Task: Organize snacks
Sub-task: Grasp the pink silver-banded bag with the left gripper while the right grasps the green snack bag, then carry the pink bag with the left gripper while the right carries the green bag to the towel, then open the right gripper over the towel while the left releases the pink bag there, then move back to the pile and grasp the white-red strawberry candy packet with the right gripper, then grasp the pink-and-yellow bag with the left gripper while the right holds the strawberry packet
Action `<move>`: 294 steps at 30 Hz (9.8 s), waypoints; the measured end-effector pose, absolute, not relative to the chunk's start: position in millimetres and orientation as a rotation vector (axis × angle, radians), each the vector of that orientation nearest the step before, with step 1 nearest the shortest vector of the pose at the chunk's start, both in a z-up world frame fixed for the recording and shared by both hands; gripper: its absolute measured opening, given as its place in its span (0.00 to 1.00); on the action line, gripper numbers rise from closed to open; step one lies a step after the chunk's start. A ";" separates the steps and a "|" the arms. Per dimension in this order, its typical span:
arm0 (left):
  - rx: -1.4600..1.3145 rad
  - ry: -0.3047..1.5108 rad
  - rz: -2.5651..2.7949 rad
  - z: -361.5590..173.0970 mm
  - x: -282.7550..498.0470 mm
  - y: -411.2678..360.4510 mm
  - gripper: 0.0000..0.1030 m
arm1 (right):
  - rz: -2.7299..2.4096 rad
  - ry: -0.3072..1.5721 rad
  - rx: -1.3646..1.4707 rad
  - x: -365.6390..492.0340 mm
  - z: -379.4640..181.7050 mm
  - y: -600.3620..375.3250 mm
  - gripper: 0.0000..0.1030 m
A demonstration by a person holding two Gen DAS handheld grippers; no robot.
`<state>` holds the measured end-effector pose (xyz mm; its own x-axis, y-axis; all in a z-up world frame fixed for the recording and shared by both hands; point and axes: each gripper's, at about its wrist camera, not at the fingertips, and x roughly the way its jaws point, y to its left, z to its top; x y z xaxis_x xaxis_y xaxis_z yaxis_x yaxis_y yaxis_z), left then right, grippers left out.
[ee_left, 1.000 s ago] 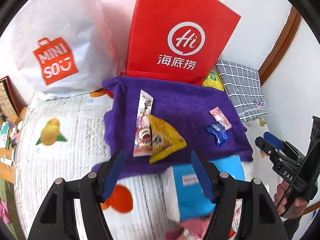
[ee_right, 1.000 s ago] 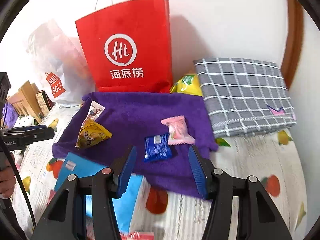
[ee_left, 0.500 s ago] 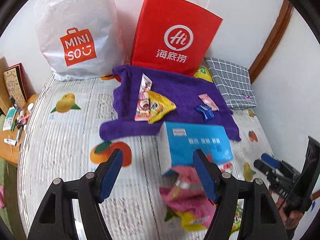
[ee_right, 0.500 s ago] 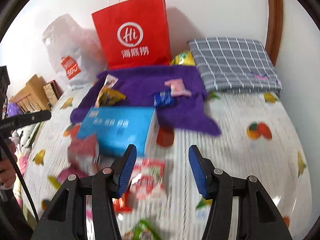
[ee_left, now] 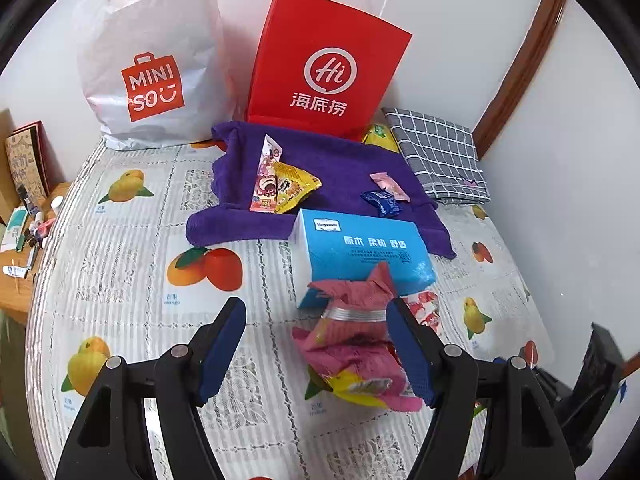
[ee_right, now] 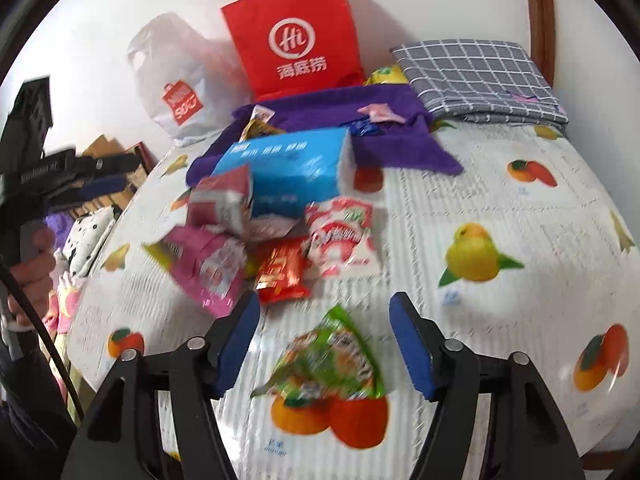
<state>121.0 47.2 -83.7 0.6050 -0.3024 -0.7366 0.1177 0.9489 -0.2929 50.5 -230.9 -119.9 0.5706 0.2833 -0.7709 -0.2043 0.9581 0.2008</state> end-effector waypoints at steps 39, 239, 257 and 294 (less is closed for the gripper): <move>-0.102 0.954 -0.296 -131.0 147.0 -18.7 0.82 | 0.243 0.890 0.042 60.1 -157.4 -247.7 0.56; -0.234 0.942 -0.139 -78.6 269.9 59.2 0.82 | 0.279 0.840 0.002 302.7 -41.9 -196.2 0.59; -0.273 0.894 -0.183 -82.5 171.8 58.1 0.83 | 0.237 0.930 0.019 168.0 -108.8 -226.2 0.58; -0.187 1.016 -0.246 -140.5 137.2 -7.3 0.83 | 0.191 0.865 -0.016 123.8 -172.1 -243.8 0.50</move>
